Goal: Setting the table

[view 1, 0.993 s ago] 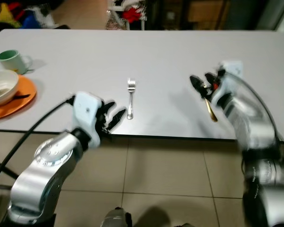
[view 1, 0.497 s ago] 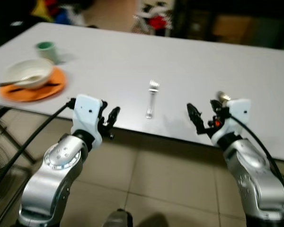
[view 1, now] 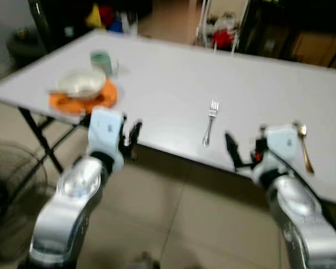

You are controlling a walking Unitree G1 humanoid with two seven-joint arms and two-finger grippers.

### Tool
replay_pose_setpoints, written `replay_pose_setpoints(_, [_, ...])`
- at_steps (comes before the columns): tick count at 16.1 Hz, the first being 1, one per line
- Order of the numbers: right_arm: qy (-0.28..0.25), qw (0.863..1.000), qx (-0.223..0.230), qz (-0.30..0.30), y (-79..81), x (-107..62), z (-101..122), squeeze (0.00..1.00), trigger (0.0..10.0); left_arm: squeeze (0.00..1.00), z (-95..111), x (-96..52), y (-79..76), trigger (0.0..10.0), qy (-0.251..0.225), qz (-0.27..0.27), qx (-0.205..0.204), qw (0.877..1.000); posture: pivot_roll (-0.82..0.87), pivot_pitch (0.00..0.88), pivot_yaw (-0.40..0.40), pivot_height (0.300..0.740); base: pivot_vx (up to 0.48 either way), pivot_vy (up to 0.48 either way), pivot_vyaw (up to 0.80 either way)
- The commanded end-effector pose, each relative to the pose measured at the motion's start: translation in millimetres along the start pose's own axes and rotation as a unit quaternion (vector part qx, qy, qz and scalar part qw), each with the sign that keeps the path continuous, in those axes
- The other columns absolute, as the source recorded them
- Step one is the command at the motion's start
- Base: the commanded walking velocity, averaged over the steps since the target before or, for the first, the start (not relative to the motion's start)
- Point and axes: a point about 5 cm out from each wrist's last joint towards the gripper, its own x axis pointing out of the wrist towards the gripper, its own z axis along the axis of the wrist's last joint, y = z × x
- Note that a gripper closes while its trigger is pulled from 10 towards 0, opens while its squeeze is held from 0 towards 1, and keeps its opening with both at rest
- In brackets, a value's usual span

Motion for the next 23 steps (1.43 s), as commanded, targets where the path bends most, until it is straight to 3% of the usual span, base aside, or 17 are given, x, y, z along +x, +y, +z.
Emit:
replay_pose_setpoints(1, [0.001, 1.0, 0.023, 0.013, 2.7, -1.0, 2, 1.0, 10.0, 0.0, 2, 2.4, 1.9, 10.0, -0.005, 0.007, 0.003, 1.0, 0.07, 0.0, 0.043, 0.74, 0.0, 0.0, 0.0])
replay_pose_setpoints(6, [-0.012, 0.998, 0.051, 0.039, 11.2, 3.5, 5, 1.0, 10.0, 0.0, 6, 5.7, 4.6, 10.0, -0.01, 0.005, 0.007, 1.0, 0.09, 0.0, 0.041, 0.74, 0.0, 0.212, 0.44])
replay_pose_setpoints(23, [-0.002, 0.994, 0.038, 0.104, 14.0, 1.4, 4, 1.0, 10.0, 0.0, -5, 0.7, 7.5, 10.0, 0.003, 0.008, 0.002, 1.0, 0.07, 0.0, 0.045, 0.74, 0.0, 0.283, 0.8])
